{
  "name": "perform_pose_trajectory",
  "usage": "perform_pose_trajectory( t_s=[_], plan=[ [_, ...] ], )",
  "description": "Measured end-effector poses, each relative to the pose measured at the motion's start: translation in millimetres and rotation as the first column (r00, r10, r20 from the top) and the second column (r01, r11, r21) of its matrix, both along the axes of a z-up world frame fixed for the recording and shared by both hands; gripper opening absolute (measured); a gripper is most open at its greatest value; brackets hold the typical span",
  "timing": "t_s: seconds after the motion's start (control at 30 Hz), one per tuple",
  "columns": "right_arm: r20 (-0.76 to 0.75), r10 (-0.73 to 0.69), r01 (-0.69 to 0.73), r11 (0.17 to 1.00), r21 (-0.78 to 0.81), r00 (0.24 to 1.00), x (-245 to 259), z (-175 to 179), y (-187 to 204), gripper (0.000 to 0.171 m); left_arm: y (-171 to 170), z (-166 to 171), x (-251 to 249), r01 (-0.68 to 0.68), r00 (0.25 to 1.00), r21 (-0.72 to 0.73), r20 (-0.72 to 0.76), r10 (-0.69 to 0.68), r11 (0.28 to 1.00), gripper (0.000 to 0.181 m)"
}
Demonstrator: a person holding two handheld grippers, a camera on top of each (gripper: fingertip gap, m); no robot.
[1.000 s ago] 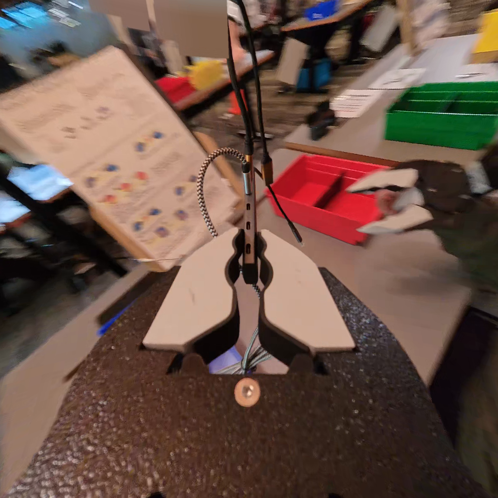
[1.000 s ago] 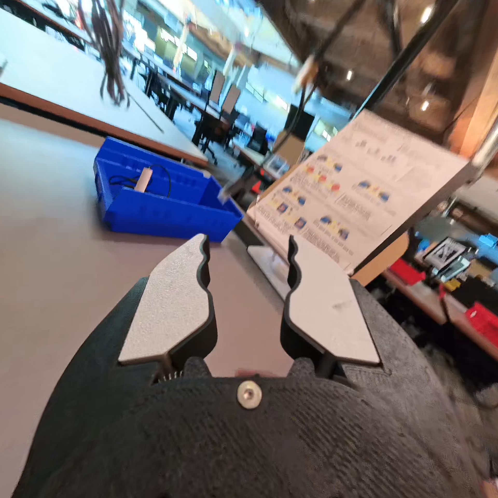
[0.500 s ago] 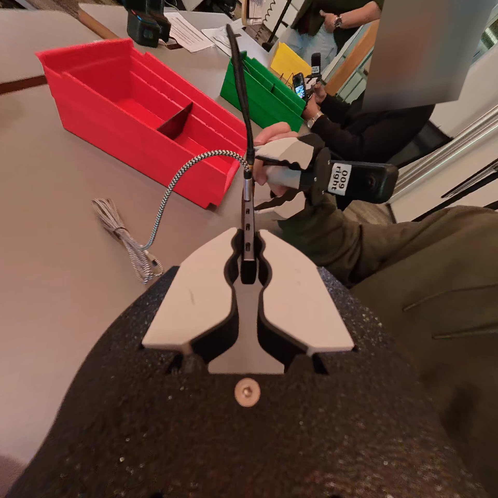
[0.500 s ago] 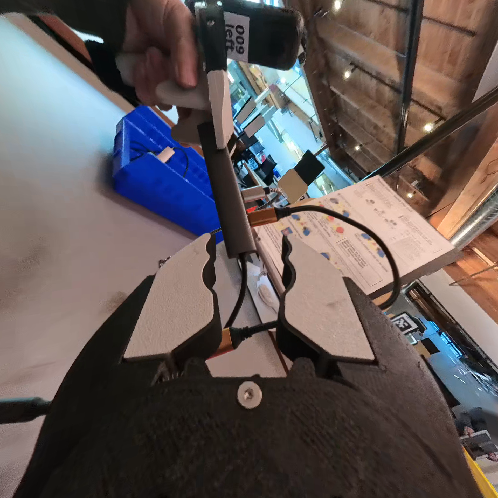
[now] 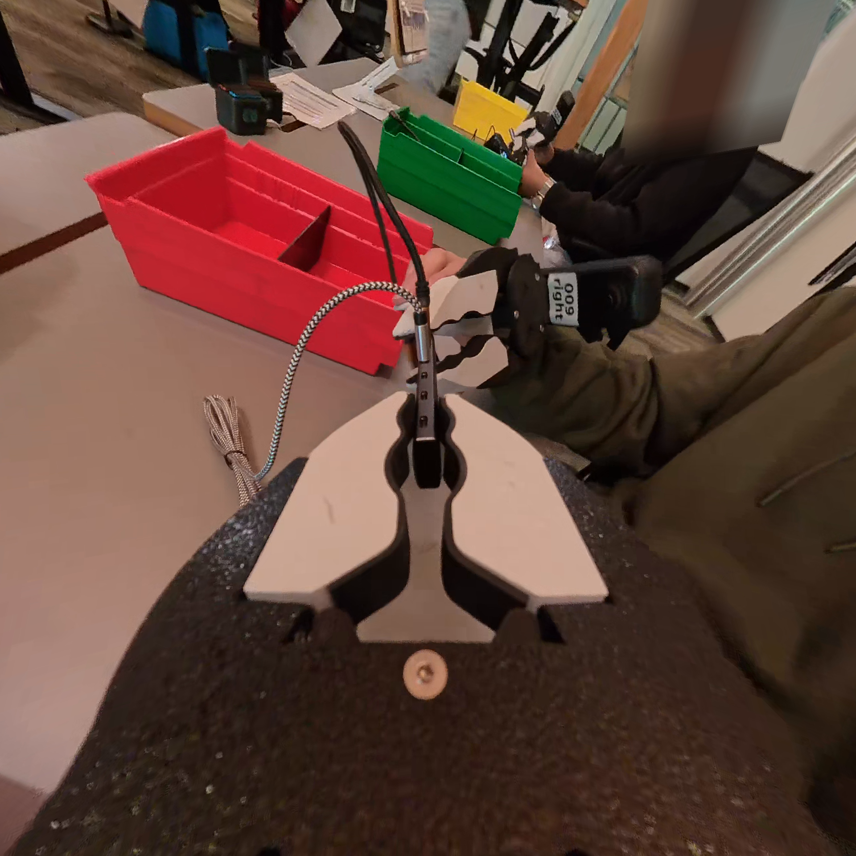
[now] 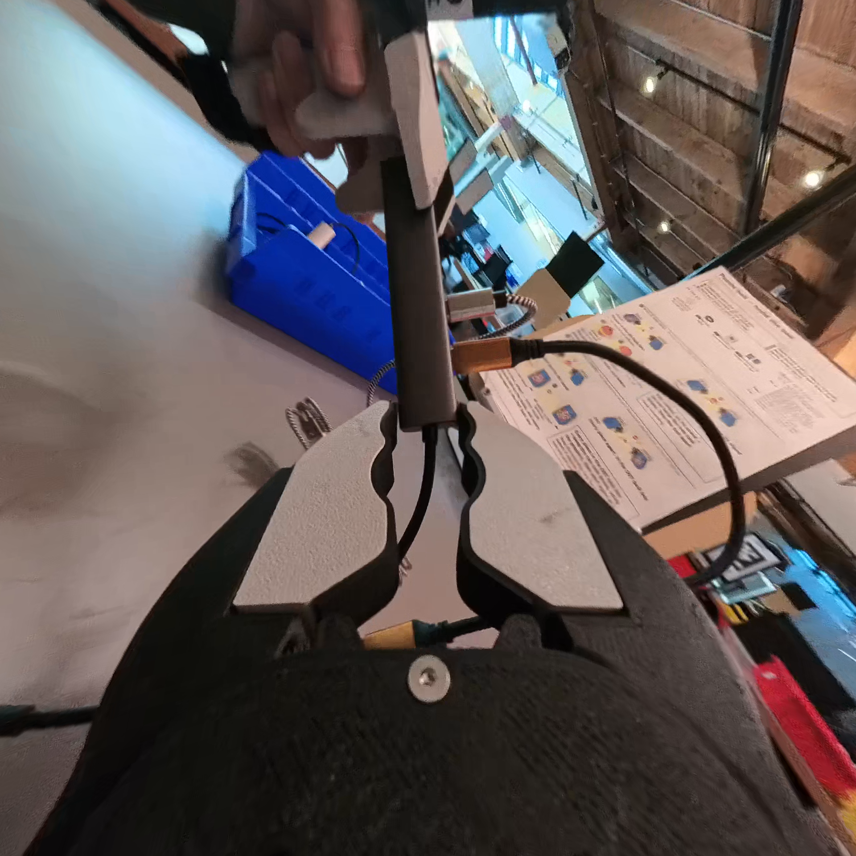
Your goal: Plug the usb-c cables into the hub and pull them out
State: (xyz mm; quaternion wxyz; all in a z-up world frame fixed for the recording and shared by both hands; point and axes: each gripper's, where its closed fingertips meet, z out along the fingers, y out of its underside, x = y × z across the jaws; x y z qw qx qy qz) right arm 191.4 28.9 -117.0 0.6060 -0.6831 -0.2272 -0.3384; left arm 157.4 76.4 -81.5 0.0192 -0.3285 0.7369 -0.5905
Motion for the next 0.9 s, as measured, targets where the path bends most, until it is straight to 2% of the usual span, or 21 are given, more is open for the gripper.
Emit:
perform_pose_trajectory(
  t_s=[0.13, 0.3, 0.4, 0.47, 0.53, 0.6, 0.67, 0.73, 0.77, 0.9],
  plan=[
    [-0.03, 0.052, -0.051, 0.998, 0.027, 0.998, -6.9, 2.2, 0.0, 0.025, 0.0, 1.4, -1.3, 0.001, 1.0, -0.008, -0.005, -0.001, 1.0, 0.009],
    [0.015, 0.021, -0.021, 1.0, 0.011, 1.0, -9.0, 2.4, 3.5, 0.023, 4.0, -0.3, -1.7, -0.014, 1.0, -0.04, -0.007, 0.014, 0.999, 0.009],
    [0.143, -0.038, 0.032, 0.999, 0.041, 0.989, -9.0, 8.6, 4.2, 0.024, 8.0, 2.2, -0.7, -0.053, 0.998, -0.071, 0.019, 0.055, 0.996, 0.013],
    [0.313, -0.152, 0.142, 0.988, 0.053, 0.938, -0.5, 12.8, 1.4, 0.023, 12.3, 1.8, 0.4, -0.1, 0.995, -0.091, -0.009, 0.099, 0.991, 0.042],
    [0.448, -0.217, 0.206, 0.976, 0.074, 0.867, 3.1, 17.1, -1.8, 0.023, 16.3, -3.8, -3.0, -0.121, 0.99, -0.112, -0.083, 0.112, 0.986, 0.056],
    [0.577, -0.237, 0.231, 0.969, 0.086, 0.781, 1.1, 18.3, -2.7, 0.023, 16.3, -6.5, -11.1, -0.116, 0.978, -0.197, -0.194, 0.077, 0.974, 0.07],
    [0.687, -0.249, 0.26, 0.961, 0.09, 0.683, -1.1, 16.4, -1.6, 0.024, 19.2, -7.4, -13.1, -0.17, 0.936, -0.326, -0.347, 0.049, 0.93, 0.072],
    [0.727, -0.257, 0.265, 0.958, 0.106, 0.637, -4.8, 15.2, 1.2, 0.024, 25.4, -8.6, -10.3, -0.247, 0.894, -0.431, -0.446, 0.032, 0.868, 0.058],
    [0.742, -0.254, 0.26, 0.959, 0.111, 0.621, -7.2, 14.5, 3.0, 0.024, 27.8, -14.7, -10.2, -0.272, 0.871, -0.441, -0.49, 0.025, 0.855, 0.051],
    [0.779, -0.222, 0.222, 0.969, 0.108, 0.587, -20.2, 9.1, 11.4, 0.024, 24.7, -29.8, -17.4, -0.261, 0.832, -0.456, -0.553, -0.041, 0.851, 0.042]
  ],
)
